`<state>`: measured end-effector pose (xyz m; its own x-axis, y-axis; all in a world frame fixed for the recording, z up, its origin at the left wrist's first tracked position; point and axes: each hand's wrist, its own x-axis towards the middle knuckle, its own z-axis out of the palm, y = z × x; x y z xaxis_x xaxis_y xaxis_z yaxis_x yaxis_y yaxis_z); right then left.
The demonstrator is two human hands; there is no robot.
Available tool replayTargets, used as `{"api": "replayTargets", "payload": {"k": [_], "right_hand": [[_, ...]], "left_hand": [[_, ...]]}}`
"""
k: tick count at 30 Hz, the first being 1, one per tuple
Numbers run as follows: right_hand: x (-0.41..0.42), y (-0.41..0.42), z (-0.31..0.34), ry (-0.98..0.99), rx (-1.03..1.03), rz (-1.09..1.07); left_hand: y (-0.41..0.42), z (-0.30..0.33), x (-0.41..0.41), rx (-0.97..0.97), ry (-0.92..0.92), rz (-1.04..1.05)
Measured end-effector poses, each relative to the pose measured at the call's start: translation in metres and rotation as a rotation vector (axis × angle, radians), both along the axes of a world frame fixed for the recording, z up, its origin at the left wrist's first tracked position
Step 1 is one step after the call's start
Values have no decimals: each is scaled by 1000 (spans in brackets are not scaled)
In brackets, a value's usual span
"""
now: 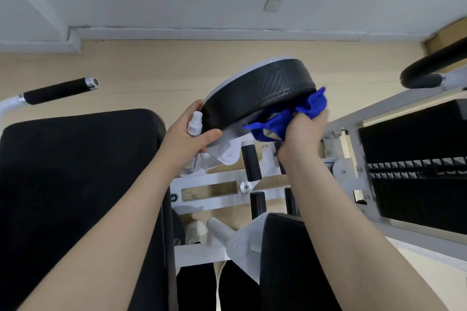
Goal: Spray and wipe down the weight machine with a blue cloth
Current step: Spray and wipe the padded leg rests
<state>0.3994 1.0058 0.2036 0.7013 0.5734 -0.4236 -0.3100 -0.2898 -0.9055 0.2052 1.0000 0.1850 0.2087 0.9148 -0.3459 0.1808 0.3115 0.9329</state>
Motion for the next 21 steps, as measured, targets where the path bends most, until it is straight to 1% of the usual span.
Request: {"api": "replayTargets", "payload": {"k": [2, 3, 4, 6, 7, 8, 10, 12, 14, 15, 16, 19, 21], "right_hand": [[21, 0, 16, -272, 69, 46], [32, 3, 15, -360, 47, 102], [40, 5, 11, -396, -8, 170], [53, 8, 12, -384, -149, 289], [58, 8, 15, -389, -179, 332], [65, 9, 21, -423, -167, 364], [71, 11, 39, -530, -61, 444], [65, 14, 56, -663, 47, 626], [64, 15, 63, -784, 76, 752], [67, 14, 61, -806, 65, 751], [73, 13, 56, -786, 33, 715], [89, 7, 35, -620, -134, 554], [90, 6, 24, -537, -179, 439]], "left_hand": [[1, 0, -2, -25, 8, -19], [3, 0, -2, -22, 19, -35], [6, 0, -3, -22, 34, -48], [12, 0, 0, -34, 60, -41], [15, 0, 1, -46, 79, -32], [19, 0, 3, -50, 106, -27], [27, -1, 9, -38, 151, -25], [35, -1, 15, -44, 150, -19], [43, 1, 20, -76, 157, -19], [46, 3, 23, -95, 169, -20], [50, 6, 26, -125, 176, -22], [60, 20, 38, -206, 158, -9], [66, 24, 45, -229, 173, -1]]}}
